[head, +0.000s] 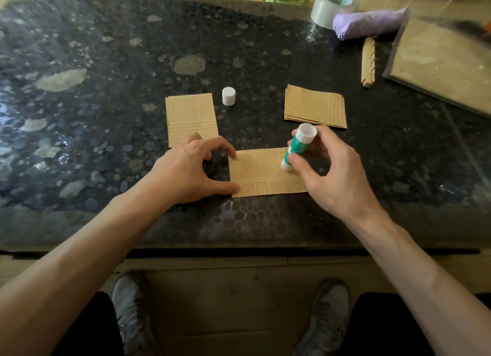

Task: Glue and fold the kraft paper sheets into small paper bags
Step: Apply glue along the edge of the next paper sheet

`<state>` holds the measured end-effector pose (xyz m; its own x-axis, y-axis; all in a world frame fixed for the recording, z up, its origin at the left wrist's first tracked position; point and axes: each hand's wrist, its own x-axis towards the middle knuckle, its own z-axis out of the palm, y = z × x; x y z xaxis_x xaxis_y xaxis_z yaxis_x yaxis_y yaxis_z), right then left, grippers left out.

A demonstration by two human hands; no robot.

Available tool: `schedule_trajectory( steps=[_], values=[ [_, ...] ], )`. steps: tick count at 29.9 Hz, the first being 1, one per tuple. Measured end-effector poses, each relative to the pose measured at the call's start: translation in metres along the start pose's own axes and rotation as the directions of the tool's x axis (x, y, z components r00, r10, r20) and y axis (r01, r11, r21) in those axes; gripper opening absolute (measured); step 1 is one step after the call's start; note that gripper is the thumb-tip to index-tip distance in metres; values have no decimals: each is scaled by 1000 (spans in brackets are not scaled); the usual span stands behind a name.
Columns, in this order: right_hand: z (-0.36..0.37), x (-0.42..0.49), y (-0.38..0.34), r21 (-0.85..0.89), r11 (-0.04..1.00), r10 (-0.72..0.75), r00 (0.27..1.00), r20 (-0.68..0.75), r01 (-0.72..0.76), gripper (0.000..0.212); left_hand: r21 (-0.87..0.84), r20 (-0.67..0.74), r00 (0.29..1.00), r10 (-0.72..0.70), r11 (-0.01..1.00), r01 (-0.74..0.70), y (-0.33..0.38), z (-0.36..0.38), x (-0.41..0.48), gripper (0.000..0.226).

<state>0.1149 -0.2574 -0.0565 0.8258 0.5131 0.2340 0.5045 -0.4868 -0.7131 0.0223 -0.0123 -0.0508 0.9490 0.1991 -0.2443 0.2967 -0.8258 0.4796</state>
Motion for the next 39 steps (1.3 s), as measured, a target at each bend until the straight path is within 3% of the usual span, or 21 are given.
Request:
schedule_trajectory(
  steps=[29, 36, 39],
  values=[
    [4, 8, 7, -149, 988, 30, 994, -110, -46, 34, 13, 0, 1000, -4, 1000, 4, 0, 0, 0, 61],
    [-9, 13, 7, 149, 986, 110, 949, -294, -68, 30, 1, -6, 1000, 0, 1000, 0, 0, 1, -1, 61],
    [-15, 16, 0, 246, 967, 144, 940, -311, -67, 33, 6, -6, 1000, 5, 1000, -5, 0, 1, -2, 60]
  ],
)
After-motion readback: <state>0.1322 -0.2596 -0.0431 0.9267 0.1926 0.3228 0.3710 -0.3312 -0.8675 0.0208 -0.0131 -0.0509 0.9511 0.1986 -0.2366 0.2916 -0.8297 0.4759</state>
